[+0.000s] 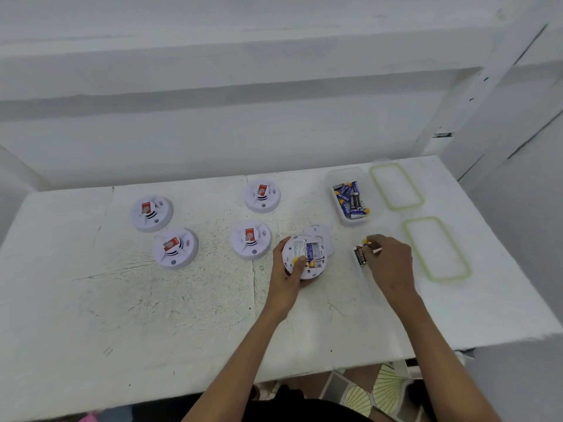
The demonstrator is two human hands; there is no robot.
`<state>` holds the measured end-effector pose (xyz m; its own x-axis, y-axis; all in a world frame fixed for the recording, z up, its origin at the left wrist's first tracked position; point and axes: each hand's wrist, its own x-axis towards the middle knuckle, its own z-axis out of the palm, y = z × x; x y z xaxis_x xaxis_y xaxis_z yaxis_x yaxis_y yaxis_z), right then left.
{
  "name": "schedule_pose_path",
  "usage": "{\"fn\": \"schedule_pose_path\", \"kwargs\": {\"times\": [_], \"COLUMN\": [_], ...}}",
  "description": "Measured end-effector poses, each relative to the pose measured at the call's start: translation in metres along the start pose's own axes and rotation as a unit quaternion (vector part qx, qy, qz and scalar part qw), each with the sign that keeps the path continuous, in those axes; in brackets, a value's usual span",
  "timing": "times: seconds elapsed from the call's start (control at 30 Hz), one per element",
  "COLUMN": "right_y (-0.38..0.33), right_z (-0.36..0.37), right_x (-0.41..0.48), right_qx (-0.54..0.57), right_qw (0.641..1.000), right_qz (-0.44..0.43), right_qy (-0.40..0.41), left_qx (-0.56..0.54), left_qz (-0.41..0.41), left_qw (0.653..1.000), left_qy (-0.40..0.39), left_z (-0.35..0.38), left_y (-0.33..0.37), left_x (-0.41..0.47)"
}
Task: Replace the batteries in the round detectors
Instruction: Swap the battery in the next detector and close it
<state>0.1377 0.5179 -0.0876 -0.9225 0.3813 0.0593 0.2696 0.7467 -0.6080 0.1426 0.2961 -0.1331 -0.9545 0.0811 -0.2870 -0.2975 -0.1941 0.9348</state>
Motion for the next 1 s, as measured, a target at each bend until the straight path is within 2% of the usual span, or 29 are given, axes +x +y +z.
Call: {"fn": "schedule_pose_path", "kwargs": {"times": [0.13, 0.4, 0.5, 0.6, 0.67, 0.77, 0.87, 1.0], "right_y": [0.004, 0.005, -0.001, -0.017, -0.031, -0.046, -0.052, -0.052], "right_z": [0.005, 0.004, 0.002, 0.003, 0.007, 0.016, 0.023, 0.028], "right_x": [-0.001, -0.004, -0.01, -0.016, -0.021, -0.027, -0.026, -0.018], "right_qx": [-0.059, -0.049, -0.037, 0.001, 0.027, 0.041, 0.007, -0.047], "right_qw": [0.998, 0.998, 0.999, 0.997, 0.991, 0.974, 0.953, 0.93], "right_qz": [0.017, 0.032, 0.013, -0.058, -0.125, -0.22, -0.281, -0.324], "right_qy": [-0.024, -0.032, 0.0, 0.044, 0.032, -0.038, -0.111, -0.168], "left_qx": [0.01, 0.007, 0.004, -0.01, -0.018, -0.018, -0.011, -0.004], "left_qz": [0.014, 0.014, 0.014, 0.003, 0.002, 0.001, 0.003, 0.005], "left_qw": [1.0, 1.0, 1.0, 1.0, 1.0, 1.0, 1.0, 1.0], "left_qy": [-0.011, -0.013, -0.017, -0.019, -0.023, -0.019, -0.017, -0.015], "left_z": [-0.002, -0.003, -0.002, -0.002, -0.002, -0.002, -0.001, -0.002], "left_y": [-0.002, -0.002, -0.003, -0.002, -0.002, -0.001, 0.001, 0.002], "left_x": [0.0, 0.0, 0.0, 0.0, 0.0, 0.0, -0.001, -0.002]}}
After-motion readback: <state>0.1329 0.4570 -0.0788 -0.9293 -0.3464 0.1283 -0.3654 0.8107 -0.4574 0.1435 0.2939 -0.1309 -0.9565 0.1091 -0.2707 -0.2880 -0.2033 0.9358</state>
